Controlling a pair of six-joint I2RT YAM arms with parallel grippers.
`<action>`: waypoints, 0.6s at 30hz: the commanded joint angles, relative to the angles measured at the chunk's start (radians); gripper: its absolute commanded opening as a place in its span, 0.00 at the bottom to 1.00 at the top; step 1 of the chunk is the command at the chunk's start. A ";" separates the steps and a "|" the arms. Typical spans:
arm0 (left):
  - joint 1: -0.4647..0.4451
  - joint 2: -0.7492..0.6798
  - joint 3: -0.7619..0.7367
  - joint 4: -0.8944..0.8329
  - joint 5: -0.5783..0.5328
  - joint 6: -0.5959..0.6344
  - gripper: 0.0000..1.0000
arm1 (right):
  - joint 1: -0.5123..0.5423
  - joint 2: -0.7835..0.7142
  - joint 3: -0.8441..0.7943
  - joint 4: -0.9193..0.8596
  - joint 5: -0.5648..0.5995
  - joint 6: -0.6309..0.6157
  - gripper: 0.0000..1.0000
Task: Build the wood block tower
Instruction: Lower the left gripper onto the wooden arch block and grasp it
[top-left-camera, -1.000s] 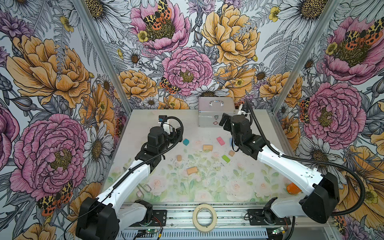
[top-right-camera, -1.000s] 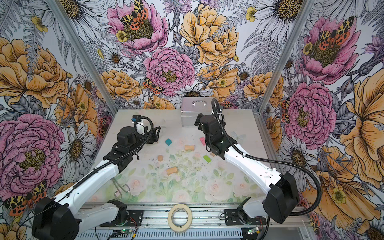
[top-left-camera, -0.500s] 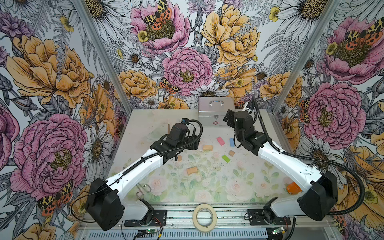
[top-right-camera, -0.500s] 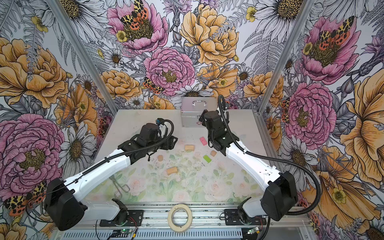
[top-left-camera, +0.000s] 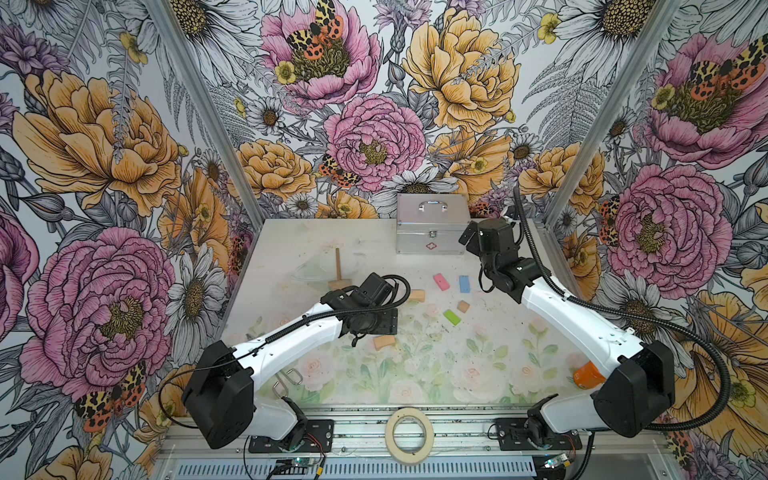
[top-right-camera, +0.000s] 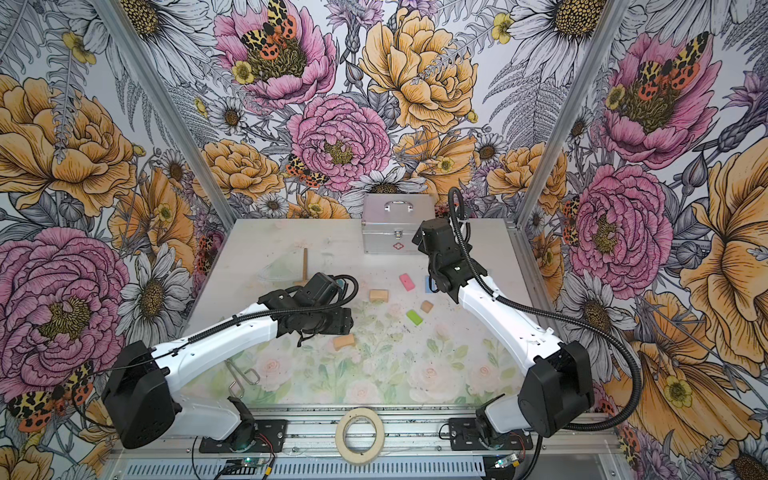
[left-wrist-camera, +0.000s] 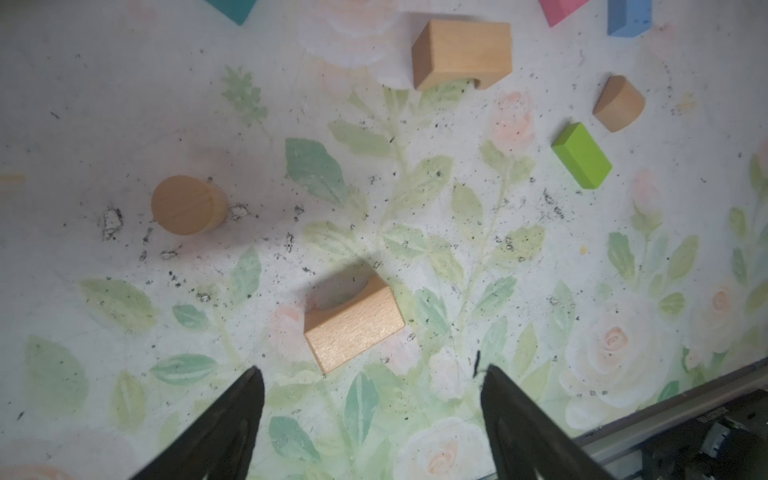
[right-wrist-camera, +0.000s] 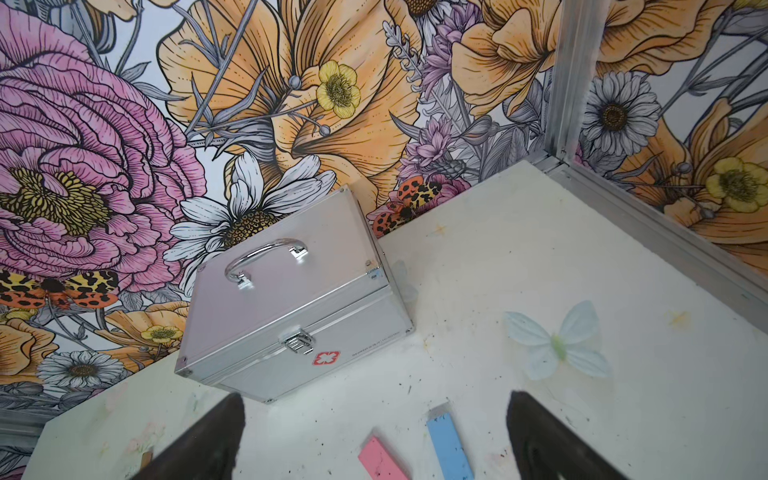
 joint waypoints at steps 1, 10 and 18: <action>-0.002 0.028 -0.008 -0.056 -0.073 -0.118 0.84 | -0.006 0.007 -0.007 -0.020 -0.027 0.019 1.00; -0.026 0.142 0.045 -0.059 -0.069 -0.153 0.91 | -0.009 0.007 -0.003 -0.035 -0.043 0.018 1.00; -0.034 0.187 0.064 -0.046 -0.060 -0.184 0.95 | -0.014 0.013 -0.003 -0.035 -0.053 0.017 1.00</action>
